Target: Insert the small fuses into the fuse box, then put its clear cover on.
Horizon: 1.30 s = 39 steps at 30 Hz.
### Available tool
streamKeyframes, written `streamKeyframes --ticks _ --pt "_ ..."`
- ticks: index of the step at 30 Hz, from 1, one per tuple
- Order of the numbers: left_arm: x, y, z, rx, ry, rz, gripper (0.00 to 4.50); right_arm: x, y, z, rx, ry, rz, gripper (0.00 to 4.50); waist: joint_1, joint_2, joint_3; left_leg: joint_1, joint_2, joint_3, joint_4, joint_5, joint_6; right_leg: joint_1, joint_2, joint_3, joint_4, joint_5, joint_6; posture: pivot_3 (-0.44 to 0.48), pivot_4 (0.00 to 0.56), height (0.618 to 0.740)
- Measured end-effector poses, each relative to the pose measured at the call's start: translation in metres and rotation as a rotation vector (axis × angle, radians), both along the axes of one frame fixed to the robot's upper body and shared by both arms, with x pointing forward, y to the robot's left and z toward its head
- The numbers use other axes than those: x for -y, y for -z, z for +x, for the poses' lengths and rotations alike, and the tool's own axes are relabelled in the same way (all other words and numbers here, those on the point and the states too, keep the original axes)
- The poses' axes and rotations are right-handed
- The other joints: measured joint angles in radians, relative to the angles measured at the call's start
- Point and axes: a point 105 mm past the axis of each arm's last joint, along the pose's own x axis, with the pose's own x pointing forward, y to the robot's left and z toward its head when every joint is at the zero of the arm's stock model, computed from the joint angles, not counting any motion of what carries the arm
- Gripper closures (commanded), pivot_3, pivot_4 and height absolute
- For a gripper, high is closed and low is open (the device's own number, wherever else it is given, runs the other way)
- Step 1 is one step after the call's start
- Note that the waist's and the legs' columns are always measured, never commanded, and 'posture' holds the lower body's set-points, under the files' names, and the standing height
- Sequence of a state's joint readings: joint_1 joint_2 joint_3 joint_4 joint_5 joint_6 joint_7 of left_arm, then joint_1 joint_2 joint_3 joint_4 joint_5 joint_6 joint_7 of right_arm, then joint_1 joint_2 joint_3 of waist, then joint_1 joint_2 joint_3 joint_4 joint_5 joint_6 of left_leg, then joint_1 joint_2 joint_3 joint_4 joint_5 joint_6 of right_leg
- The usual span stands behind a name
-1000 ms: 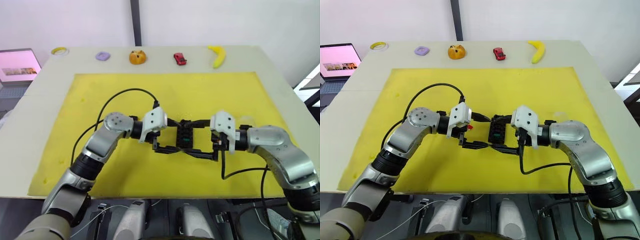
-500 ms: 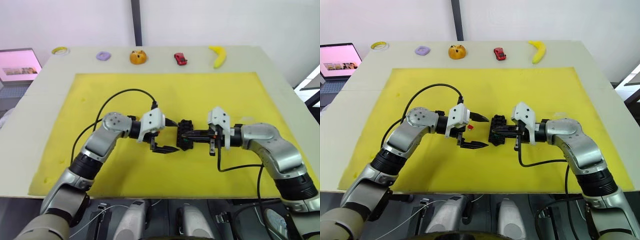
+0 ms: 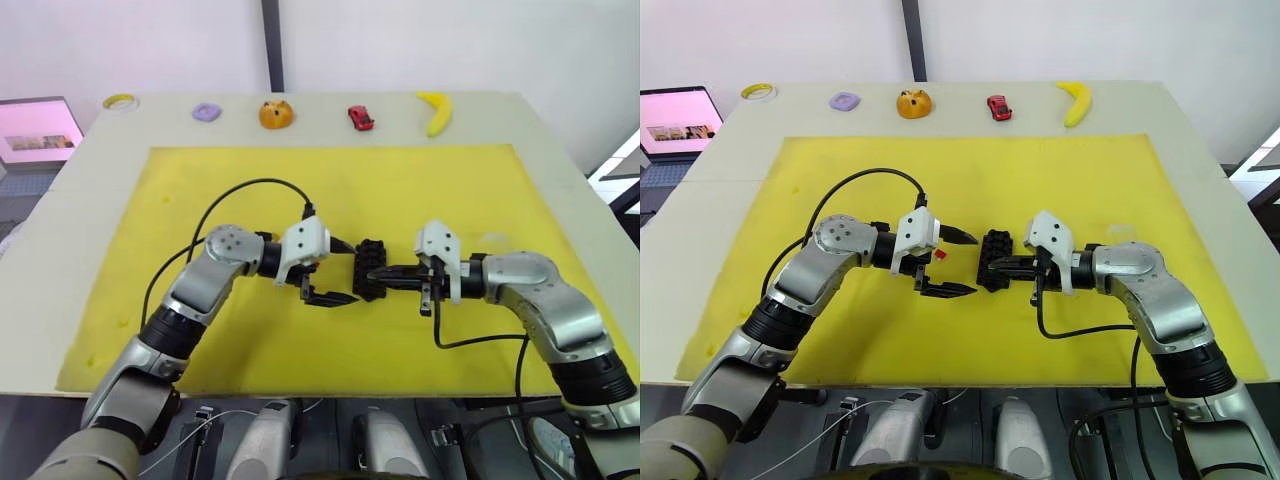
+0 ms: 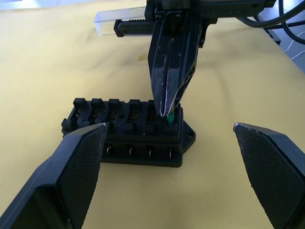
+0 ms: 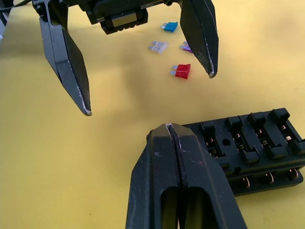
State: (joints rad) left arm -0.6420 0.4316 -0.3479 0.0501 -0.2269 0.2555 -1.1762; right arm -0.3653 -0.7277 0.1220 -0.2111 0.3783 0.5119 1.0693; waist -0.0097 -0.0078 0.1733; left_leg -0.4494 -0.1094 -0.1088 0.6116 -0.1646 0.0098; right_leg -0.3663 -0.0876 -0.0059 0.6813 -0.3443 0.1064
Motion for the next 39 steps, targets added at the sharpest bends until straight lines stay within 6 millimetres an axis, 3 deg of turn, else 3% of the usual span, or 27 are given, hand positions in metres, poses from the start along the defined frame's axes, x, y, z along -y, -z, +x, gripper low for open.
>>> streamKeyframes --ticks 30,33,35,39 --pt "0.002 -0.006 0.002 0.016 -0.001 -0.006 0.00 -0.003 0.003 -0.005 0.150 -0.026 -0.046 4.47 0.000 0.000 0.000 0.003 0.000 0.000 0.000 0.000 0.000 0.001 0.000 0.000 0.000 0.000 0.000 0.000 0.150 0.735" --pt "-0.005 -0.008 0.005 0.014 -0.033 -0.012 0.00 -0.001 -0.008 -0.010 0.132 0.006 0.012 4.47 -0.001 0.000 0.000 0.001 0.000 0.000 -0.001 0.000 0.000 0.000 0.000 0.000 0.000 0.000 0.000 0.000 0.150 0.735" --pt "-0.014 -0.011 0.004 0.003 -0.074 -0.045 0.00 0.003 -0.027 -0.015 0.153 0.049 0.073 4.47 -0.001 0.000 0.000 0.000 0.000 0.000 -0.002 0.000 0.000 -0.001 0.000 0.001 0.000 0.000 0.000 0.000 0.150 0.735" --pt "-0.043 -0.019 0.003 -0.034 -0.205 -0.100 0.00 0.028 -0.047 -0.029 0.177 0.174 0.108 4.47 0.002 0.000 0.000 0.000 0.000 0.000 -0.002 0.000 0.000 0.000 0.000 0.001 0.000 0.000 0.000 0.000 0.150 0.735"
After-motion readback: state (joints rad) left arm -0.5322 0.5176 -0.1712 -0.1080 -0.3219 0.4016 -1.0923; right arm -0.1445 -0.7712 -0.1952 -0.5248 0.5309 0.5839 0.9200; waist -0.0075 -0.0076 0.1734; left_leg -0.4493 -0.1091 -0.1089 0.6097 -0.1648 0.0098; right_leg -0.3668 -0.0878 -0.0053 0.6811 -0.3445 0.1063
